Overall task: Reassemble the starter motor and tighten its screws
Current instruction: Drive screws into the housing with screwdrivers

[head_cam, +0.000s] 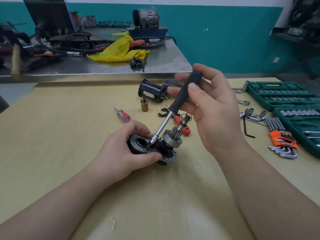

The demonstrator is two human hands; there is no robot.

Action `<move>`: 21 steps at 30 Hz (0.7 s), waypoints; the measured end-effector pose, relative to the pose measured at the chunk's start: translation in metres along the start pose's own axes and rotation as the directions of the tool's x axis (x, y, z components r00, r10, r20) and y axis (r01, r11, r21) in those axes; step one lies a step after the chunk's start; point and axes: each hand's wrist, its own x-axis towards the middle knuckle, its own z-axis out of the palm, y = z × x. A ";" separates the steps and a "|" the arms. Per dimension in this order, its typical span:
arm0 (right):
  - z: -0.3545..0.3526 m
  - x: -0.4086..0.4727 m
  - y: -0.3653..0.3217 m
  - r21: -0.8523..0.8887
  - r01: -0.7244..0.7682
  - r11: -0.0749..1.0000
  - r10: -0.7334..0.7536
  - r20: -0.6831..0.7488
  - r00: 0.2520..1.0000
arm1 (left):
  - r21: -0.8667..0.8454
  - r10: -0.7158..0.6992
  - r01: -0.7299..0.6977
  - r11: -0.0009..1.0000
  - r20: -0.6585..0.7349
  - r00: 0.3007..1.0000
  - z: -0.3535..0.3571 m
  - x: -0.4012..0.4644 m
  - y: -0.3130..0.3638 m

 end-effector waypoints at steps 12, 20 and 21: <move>0.007 -0.002 0.002 -0.259 0.043 0.965 -0.106 -0.232 0.967 | -0.026 -0.029 0.030 0.999 0.008 1.000 0.001 0.001 -0.002; -0.004 0.001 -0.002 0.093 -0.008 0.996 -0.004 0.126 0.992 | -0.028 -0.045 0.045 0.999 0.014 0.999 0.000 0.002 -0.003; -0.005 0.003 -0.003 0.095 -0.012 0.995 0.000 0.134 0.991 | -0.034 -0.045 0.045 0.998 0.013 0.999 0.000 0.002 -0.003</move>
